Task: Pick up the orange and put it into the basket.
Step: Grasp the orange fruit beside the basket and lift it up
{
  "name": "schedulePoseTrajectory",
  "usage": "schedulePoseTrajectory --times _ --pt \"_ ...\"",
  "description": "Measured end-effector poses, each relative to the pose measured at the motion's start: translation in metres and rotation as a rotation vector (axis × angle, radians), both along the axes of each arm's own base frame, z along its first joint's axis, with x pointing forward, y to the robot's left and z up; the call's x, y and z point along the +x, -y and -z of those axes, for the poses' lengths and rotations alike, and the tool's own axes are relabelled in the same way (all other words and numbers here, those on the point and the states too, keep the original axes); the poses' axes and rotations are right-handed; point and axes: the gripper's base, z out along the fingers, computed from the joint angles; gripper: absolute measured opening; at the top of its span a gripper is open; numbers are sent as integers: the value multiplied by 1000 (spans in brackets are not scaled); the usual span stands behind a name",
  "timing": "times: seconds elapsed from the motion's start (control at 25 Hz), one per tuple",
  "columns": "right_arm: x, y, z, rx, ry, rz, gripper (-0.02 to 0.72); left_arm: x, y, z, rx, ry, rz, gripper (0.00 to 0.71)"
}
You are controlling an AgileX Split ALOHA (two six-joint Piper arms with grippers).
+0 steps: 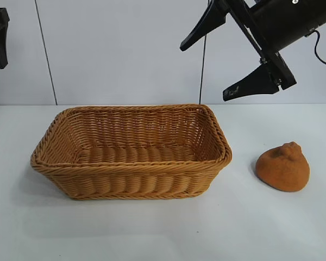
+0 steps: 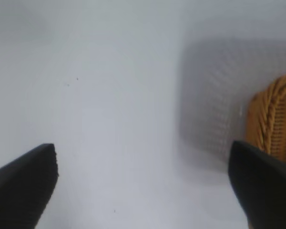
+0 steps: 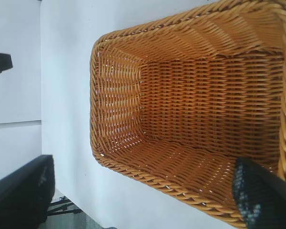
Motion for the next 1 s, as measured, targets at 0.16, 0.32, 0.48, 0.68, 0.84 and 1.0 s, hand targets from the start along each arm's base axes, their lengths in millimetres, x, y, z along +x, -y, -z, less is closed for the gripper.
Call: schedulePoseTrajectory --times 0.16,0.32,0.48,0.68,0.84,1.0 --pt "0 0 0 0 -1 -1 694 -51 0 -6 18 -43 31 693" --pt "-1 0 0 -4 -3 -7 694 -108 0 -7 40 -76 45 693" --pt "-1 0 0 -3 -7 -12 694 -170 1 -6 45 -75 48 693" --pt "-1 0 0 -3 -7 -13 694 -248 3 3 50 -10 47 693" --pt "-1 0 0 -3 -7 -13 694 -295 4 13 58 150 42 693" --pt "-1 0 0 -3 -7 -13 694 -331 5 17 67 360 35 693"
